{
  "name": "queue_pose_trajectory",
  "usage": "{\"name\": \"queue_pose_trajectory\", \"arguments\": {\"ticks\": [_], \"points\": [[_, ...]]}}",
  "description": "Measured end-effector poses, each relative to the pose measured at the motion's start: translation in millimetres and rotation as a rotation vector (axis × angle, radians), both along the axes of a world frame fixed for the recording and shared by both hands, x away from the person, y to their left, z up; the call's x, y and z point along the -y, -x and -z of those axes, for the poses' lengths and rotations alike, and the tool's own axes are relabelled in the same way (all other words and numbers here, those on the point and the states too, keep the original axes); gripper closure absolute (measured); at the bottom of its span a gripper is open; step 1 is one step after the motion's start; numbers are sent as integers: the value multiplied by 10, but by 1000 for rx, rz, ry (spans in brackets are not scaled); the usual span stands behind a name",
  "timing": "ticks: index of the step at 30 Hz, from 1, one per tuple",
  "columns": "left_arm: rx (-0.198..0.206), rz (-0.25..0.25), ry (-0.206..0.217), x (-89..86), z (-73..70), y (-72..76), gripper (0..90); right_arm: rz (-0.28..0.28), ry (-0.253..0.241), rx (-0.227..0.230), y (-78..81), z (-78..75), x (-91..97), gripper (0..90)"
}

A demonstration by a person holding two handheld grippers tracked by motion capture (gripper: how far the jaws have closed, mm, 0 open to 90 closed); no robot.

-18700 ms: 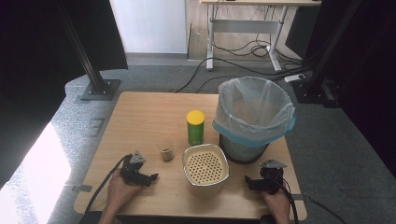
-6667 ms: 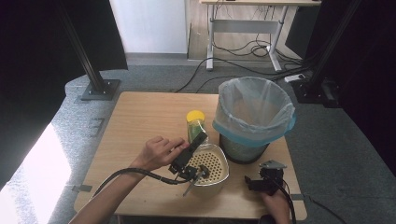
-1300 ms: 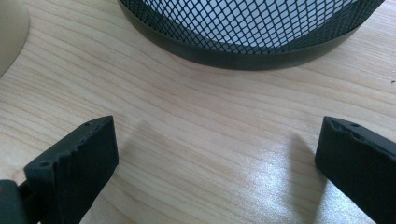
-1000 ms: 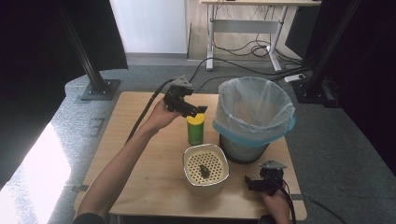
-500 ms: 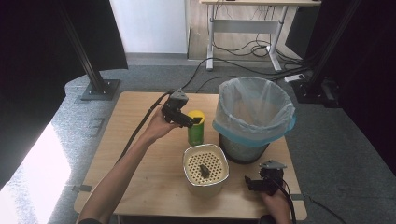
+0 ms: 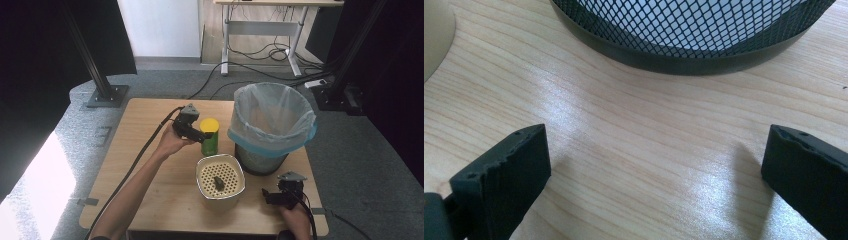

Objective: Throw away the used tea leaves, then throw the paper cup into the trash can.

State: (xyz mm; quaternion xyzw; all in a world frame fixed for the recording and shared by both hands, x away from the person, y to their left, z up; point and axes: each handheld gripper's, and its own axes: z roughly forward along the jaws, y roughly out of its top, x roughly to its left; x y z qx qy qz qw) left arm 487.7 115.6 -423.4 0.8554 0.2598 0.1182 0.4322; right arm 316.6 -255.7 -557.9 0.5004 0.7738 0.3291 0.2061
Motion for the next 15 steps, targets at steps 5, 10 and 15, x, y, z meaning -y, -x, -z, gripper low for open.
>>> {"name": "queue_pose_trajectory", "arguments": {"ticks": [5,10,15], "points": [[-13,-4,13,-13,91,-19,0,0,0,0,0,0,0,0],[-19,-7,8,-6,180,-32,0,0,0,0,0,0,0,0],[-22,-3,7,51,306,-41,0,0,0,0,0,0,0,0]]}}
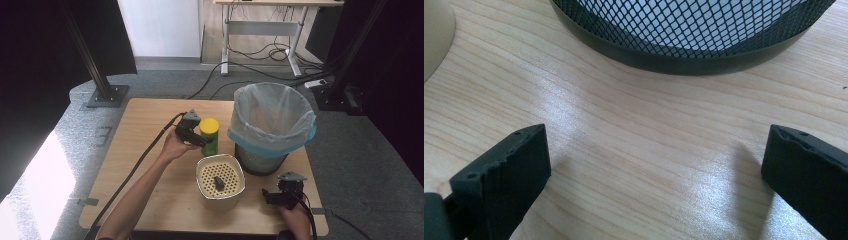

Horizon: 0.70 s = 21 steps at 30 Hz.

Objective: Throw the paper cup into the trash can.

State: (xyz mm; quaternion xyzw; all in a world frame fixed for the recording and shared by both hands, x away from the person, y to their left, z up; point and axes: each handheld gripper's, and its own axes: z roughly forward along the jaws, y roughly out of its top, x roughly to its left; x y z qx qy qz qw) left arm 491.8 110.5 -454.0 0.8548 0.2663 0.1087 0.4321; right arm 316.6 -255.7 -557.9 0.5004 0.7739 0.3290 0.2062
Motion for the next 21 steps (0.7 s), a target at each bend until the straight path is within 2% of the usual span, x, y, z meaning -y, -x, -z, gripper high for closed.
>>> {"name": "queue_pose_trajectory", "arguments": {"ticks": [6,14,21], "points": [[8,6,-32,71,128,-8,0,0,0,0,0,0,0,0],[16,-8,-33,105,223,-39,50,0,0,0,0,0,0,0],[46,-9,-25,111,250,-19,219,0,0,0,0,0,0,0]]}}
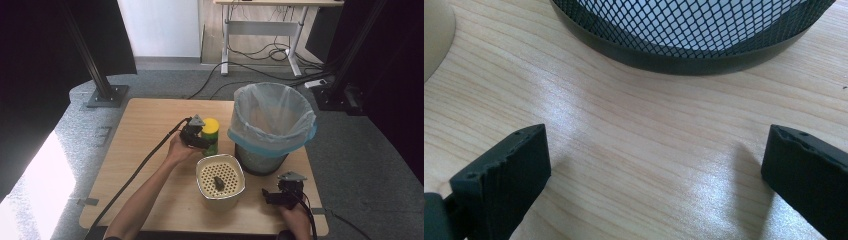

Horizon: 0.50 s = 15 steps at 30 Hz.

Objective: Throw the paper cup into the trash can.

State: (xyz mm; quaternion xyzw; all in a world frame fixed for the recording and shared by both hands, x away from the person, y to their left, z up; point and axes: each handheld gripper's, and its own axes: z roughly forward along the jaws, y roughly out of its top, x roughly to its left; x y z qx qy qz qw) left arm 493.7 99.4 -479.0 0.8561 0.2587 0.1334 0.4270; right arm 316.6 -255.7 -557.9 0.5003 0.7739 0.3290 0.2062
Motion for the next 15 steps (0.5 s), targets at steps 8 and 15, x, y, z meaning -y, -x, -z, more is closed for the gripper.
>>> {"name": "queue_pose_trajectory", "arguments": {"ticks": [8,15], "points": [[29,-5,-8,1,-3,40,243,0,0,0,0,0,0,0],[35,-9,-15,-30,-83,66,244,0,0,0,0,0,0,0]]}}
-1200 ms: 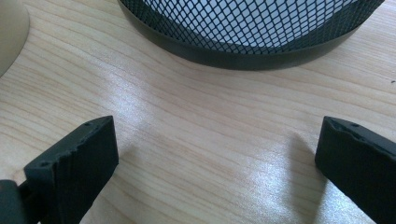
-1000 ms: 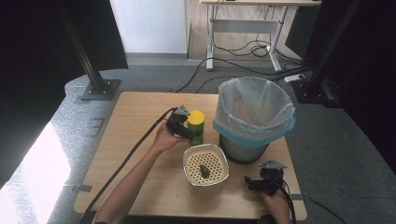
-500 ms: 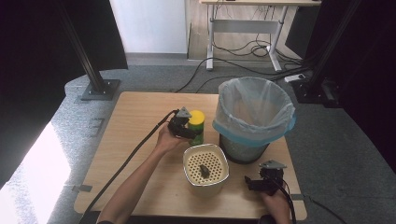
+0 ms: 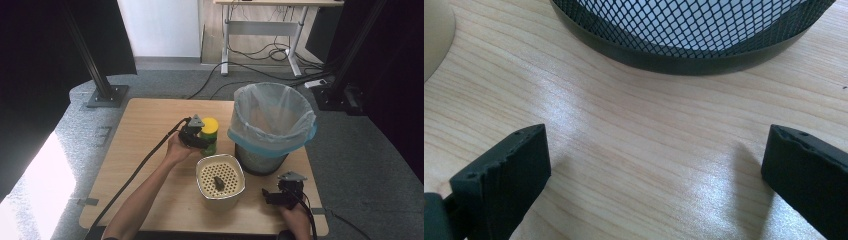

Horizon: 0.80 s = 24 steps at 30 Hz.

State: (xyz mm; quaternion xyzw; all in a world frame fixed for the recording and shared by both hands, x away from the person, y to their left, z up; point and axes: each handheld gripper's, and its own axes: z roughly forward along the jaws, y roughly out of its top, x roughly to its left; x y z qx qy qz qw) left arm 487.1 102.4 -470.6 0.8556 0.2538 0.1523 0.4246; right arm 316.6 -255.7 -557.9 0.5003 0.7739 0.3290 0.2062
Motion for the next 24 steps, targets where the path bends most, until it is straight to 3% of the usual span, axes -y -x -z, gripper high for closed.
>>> {"name": "queue_pose_trajectory", "arguments": {"ticks": [10,14,24], "points": [[-21,-7,59,-98,-229,42,245,0,0,0,0,0,0,0],[-18,-10,55,-134,-340,56,245,0,0,0,0,0,0,0],[5,7,48,-215,-770,113,245,0,0,0,0,0,-1,0]]}}
